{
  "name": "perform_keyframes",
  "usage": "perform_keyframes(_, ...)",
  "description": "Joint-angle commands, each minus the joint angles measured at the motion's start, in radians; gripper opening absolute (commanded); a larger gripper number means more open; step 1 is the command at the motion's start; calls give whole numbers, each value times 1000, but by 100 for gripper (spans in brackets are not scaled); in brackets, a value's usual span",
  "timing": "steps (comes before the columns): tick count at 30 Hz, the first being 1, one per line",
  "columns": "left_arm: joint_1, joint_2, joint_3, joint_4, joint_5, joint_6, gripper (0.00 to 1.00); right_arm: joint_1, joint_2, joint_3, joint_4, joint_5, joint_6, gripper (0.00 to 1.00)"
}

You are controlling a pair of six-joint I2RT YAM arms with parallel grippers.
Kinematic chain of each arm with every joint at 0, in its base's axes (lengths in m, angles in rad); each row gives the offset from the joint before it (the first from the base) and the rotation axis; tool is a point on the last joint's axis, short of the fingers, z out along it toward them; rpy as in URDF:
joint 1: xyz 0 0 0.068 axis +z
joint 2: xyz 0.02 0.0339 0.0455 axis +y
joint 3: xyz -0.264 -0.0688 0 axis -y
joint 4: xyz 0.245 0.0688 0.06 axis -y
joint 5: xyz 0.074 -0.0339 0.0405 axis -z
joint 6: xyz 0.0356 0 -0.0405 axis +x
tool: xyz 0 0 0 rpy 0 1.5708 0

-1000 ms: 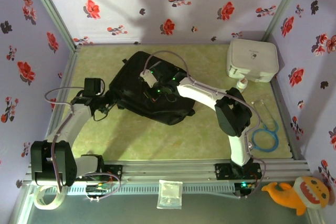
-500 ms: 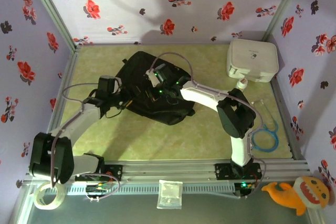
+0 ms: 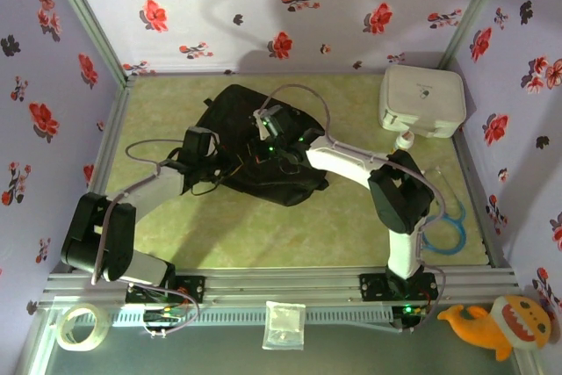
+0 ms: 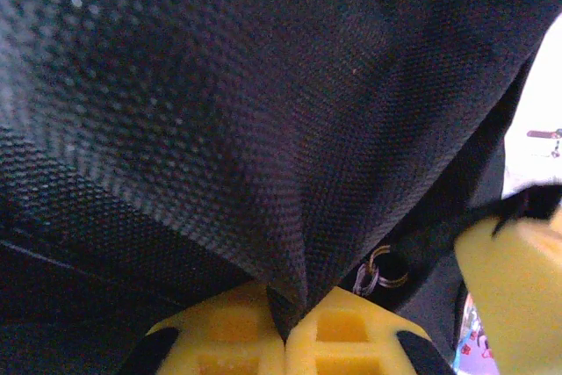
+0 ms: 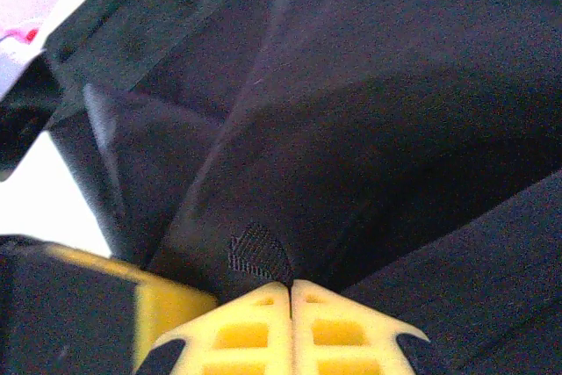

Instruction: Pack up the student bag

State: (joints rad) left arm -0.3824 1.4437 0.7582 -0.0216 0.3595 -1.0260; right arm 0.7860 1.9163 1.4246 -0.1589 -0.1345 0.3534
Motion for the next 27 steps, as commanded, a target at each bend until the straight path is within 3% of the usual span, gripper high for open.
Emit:
perform_keyframes(1, 0, 3, 9, -52, -56, 27, 0, -72, 47, 94, 20, 202, 66, 0)
perform_keyframes(11, 0, -22, 18, -132, -45, 97, 0, -181, 189, 347, -74, 462, 84, 0)
perform_keyframes(20, 15, 88, 211, -218, -48, 261, 0, -215, 154, 338, -187, 609, 169, 0)
perform_keyframes(26, 30, 283, 493, -293, -68, 402, 1, -224, 57, 239, -174, 540, 169, 0)
perform_keyframes(27, 37, 308, 520, -295, -70, 415, 4, -229, 21, 204, -159, 516, 169, 9)
